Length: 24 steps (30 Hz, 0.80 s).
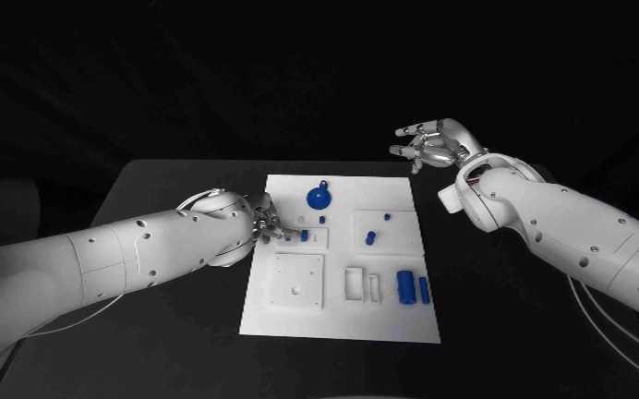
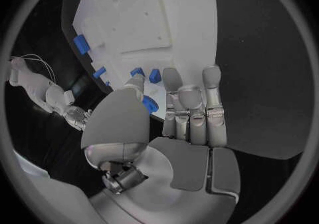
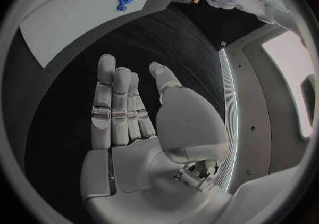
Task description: Assemble the parts on the task board
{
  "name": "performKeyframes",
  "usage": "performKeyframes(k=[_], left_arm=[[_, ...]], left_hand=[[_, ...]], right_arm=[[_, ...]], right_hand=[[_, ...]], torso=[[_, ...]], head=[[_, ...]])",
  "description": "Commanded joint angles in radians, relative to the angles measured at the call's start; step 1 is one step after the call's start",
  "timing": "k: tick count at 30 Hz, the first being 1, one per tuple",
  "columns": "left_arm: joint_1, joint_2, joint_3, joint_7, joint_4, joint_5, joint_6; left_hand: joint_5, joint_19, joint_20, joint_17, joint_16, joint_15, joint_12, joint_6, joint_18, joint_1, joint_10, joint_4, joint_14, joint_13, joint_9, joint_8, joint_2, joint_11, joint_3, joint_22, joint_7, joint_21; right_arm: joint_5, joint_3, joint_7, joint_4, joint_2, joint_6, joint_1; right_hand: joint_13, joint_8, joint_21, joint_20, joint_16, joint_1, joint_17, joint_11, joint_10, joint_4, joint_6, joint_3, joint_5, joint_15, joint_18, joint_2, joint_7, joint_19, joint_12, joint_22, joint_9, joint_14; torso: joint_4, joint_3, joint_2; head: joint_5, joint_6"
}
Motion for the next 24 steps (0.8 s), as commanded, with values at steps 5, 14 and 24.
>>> performKeyframes(k=[5,14,24], left_arm=[[-0.009,-0.021,-0.002,-0.006,0.021,0.019,-0.002],[-0.007,-0.046,0.033,0.018,0.038,0.053,-0.051],[-0.001,-0.06,0.084,0.108,0.055,0.119,-0.098]], left_hand=[[-0.029,-0.001,0.0,-0.006,-0.008,-0.003,0.002,-0.01,-0.01,-0.031,-0.007,0.003,-0.008,0.001,-0.009,-0.004,-0.014,0.0,-0.017,0.016,-0.003,-0.004],[0.021,-0.011,0.009,-0.021,-0.031,0.006,-0.013,-0.028,-0.008,-0.02,-0.029,0.003,-0.023,-0.007,-0.072,-0.028,0.025,0.009,0.018,0.01,0.01,-0.026],[0.304,-0.024,0.027,-0.073,-0.07,0.025,-0.046,-0.079,-0.008,0.104,-0.079,-0.147,-0.061,-0.046,-0.243,-0.031,0.204,0.024,-0.024,-0.012,0.034,-0.101]], right_arm=[[0.0,0.001,0.006,0.001,-0.001,0.008,-0.001],[0.0,0.001,0.006,0.001,-0.003,0.008,-0.003],[0.0,0.001,0.007,0.0,-0.004,0.007,-0.006]], right_hand=[[-0.001,-0.004,0.002,0.005,0.001,-0.004,-0.001,0.0,-0.006,0.007,-0.005,0.001,0.003,0.003,0.015,-0.004,0.0,0.0,0.005,-0.001,-0.001,-0.007],[-0.001,-0.004,0.002,0.005,0.001,-0.004,-0.001,0.0,-0.006,0.007,-0.005,0.001,0.003,0.003,0.015,-0.004,0.0,0.0,0.005,-0.001,-0.001,-0.007],[-0.001,-0.004,0.002,0.005,0.001,-0.004,-0.002,0.0,-0.006,0.011,-0.008,0.0,0.005,0.003,0.015,-0.005,0.0,0.0,0.005,-0.002,-0.001,-0.007]], torso=[[0.0007,-0.0004,-0.001],[0.0011,-0.0002,0.0],[-0.0004,0.0001,0.0]], head=[[-0.001,0.001],[-0.001,0.004],[-0.003,0.005]])
